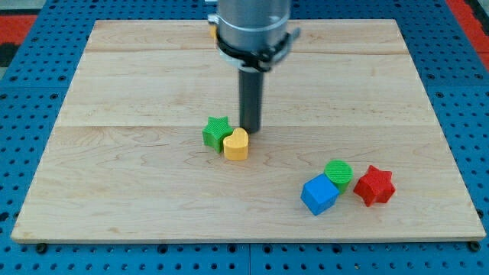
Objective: Place the yellow hexagon on top of the green star
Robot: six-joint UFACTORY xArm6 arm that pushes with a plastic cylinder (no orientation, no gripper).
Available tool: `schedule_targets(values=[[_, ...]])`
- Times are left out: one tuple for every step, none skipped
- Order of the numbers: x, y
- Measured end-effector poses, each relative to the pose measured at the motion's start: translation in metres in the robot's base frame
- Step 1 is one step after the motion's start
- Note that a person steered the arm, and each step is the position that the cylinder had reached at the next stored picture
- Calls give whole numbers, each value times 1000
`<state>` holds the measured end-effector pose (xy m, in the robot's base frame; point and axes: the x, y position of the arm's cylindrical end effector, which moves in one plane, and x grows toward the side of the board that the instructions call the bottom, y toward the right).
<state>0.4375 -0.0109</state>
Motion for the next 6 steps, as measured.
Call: schedule_targets(values=[[-49, 66], [-141, 118], [-229, 131], [-246, 119], [-246, 69], [-244, -20]])
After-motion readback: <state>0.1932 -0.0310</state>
